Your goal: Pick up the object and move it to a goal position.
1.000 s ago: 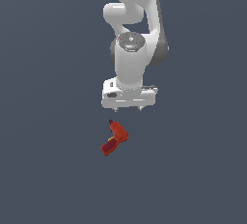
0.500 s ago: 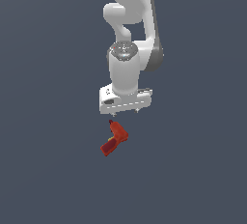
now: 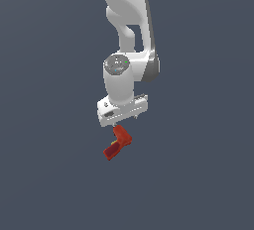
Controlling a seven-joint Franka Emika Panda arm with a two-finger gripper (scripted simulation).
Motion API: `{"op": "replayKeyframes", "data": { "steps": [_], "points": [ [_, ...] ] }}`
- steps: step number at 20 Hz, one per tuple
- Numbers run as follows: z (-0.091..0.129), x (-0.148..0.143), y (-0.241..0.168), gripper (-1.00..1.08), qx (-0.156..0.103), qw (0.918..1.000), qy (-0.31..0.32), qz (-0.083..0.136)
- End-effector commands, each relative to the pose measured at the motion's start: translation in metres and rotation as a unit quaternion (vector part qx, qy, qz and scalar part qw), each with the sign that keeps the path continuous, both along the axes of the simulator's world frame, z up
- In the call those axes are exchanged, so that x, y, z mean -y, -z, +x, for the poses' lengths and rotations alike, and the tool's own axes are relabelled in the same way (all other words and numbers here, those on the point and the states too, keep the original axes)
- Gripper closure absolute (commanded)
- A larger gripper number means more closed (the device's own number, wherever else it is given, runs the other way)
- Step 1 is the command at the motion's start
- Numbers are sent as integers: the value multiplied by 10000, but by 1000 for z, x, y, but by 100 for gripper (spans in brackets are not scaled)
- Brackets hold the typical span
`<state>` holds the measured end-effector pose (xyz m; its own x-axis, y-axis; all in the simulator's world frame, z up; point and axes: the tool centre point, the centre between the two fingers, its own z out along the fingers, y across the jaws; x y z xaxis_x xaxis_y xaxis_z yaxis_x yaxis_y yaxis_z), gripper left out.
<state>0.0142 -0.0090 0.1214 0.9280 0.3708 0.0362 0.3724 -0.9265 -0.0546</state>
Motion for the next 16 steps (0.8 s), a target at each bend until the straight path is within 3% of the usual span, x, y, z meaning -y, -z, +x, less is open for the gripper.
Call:
{"op": "replayKeyframes", "data": {
  "steps": [1, 16],
  "points": [
    [1, 4, 8, -100, 21, 9997, -251, 55],
    [4, 28, 52, -100, 218, 9868, -1560, 366]
  ]
}}
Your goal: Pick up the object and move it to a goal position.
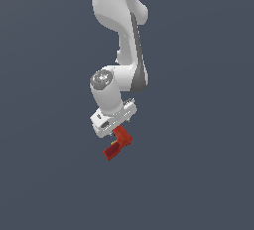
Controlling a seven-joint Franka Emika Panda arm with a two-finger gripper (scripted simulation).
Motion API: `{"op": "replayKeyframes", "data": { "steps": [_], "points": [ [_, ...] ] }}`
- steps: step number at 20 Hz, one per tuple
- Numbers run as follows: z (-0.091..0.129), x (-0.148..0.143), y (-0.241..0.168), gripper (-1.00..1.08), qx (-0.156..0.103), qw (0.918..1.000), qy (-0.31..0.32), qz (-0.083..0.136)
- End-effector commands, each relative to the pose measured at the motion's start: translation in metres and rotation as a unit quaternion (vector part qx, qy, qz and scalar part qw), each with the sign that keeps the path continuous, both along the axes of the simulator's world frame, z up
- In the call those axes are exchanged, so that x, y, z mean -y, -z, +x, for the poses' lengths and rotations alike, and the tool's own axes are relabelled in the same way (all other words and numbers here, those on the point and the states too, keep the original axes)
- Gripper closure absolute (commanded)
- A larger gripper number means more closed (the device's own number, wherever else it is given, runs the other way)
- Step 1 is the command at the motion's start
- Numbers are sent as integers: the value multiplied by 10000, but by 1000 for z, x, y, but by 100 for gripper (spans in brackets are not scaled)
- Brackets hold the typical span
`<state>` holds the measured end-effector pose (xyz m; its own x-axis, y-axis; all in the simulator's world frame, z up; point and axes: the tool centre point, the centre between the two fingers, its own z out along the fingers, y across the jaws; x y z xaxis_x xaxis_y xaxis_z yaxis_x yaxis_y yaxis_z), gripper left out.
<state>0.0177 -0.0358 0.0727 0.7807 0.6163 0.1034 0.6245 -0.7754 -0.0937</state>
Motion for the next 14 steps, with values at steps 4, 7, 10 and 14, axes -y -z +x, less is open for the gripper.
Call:
{"op": "replayKeyframes", "data": {
  "steps": [4, 7, 10, 14],
  "points": [
    [0, 6, 10, -100, 73, 9994, -318, 82],
    [1, 7, 14, -100, 99, 9990, -422, 109],
    [1, 9, 16, -100, 115, 9987, -484, 125],
    [0, 9, 16, -100, 114, 9987, -488, 127]
  ]
}}
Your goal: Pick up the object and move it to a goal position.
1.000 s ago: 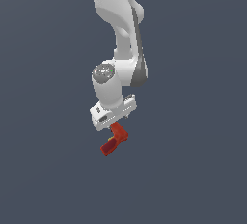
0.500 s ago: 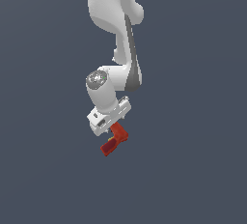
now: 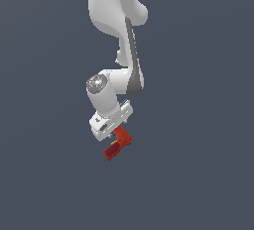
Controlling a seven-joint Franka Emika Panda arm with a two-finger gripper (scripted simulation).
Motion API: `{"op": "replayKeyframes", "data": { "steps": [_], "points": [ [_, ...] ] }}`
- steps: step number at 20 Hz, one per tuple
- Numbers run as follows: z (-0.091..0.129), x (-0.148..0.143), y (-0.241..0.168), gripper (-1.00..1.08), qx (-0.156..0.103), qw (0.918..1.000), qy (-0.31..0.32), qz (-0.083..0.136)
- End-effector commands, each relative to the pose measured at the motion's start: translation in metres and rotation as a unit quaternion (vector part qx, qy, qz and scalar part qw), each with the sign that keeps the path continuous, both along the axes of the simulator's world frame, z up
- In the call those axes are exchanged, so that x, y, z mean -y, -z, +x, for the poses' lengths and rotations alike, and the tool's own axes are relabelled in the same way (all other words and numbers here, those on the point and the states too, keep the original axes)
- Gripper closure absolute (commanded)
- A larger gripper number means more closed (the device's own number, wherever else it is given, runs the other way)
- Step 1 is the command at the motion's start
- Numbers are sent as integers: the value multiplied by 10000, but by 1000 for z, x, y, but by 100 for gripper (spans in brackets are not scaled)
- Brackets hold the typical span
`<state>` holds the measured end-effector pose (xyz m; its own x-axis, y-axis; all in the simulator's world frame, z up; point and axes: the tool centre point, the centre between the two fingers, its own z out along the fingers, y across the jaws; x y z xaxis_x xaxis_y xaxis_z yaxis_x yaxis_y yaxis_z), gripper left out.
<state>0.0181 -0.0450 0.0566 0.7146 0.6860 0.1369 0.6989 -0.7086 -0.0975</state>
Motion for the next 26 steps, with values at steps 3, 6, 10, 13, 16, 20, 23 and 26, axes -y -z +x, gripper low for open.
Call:
{"op": "replayKeyframes", "data": {
  "steps": [3, 6, 10, 13, 16, 20, 23, 26],
  "points": [
    [0, 0, 3, -100, 1, 10000, -2, 0],
    [0, -2, 13, -100, 4, 10000, -10, 1],
    [0, -5, 27, -100, 6, 10000, -16, 2],
    [0, -5, 30, -100, 7, 10000, -20, 2],
    [0, -5, 30, 108, 7, 10000, -20, 2],
    [0, -5, 30, 108, 7, 10000, -20, 2],
    [0, -5, 30, 108, 7, 10000, -20, 2],
    [0, -5, 28, 108, 11, 10000, -17, -1]
  ]
}}
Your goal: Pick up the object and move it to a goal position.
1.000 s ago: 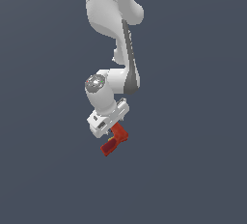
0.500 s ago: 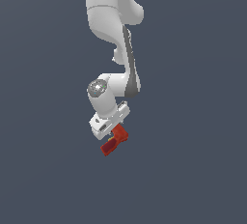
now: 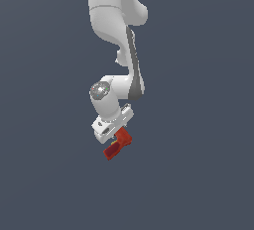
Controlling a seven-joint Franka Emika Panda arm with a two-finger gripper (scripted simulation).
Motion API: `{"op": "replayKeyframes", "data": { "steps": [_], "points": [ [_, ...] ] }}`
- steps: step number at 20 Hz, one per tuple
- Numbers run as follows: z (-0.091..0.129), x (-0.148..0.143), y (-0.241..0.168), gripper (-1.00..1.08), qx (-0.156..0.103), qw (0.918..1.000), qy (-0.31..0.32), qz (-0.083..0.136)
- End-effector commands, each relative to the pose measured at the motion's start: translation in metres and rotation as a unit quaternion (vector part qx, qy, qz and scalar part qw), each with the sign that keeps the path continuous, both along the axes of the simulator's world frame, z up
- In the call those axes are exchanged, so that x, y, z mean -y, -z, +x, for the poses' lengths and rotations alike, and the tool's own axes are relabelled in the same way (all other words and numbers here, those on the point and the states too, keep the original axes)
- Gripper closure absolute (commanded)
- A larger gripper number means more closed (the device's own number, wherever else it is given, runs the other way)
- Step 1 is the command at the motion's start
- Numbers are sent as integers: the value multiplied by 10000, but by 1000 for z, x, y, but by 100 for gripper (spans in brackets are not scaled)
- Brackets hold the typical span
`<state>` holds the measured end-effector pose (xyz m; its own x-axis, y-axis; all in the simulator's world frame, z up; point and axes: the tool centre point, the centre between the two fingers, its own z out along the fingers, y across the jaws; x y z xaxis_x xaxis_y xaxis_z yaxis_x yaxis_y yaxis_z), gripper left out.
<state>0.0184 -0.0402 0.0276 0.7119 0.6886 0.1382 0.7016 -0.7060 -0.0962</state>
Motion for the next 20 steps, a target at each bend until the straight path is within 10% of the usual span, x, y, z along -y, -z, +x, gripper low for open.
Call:
{"op": "replayKeyframes", "data": {
  "steps": [1, 20],
  "points": [
    [-1, 0, -1, 108, 2, 10000, 1, -1],
    [-60, -1, -84, 108, -4, 10000, 0, -14]
  ]
}}
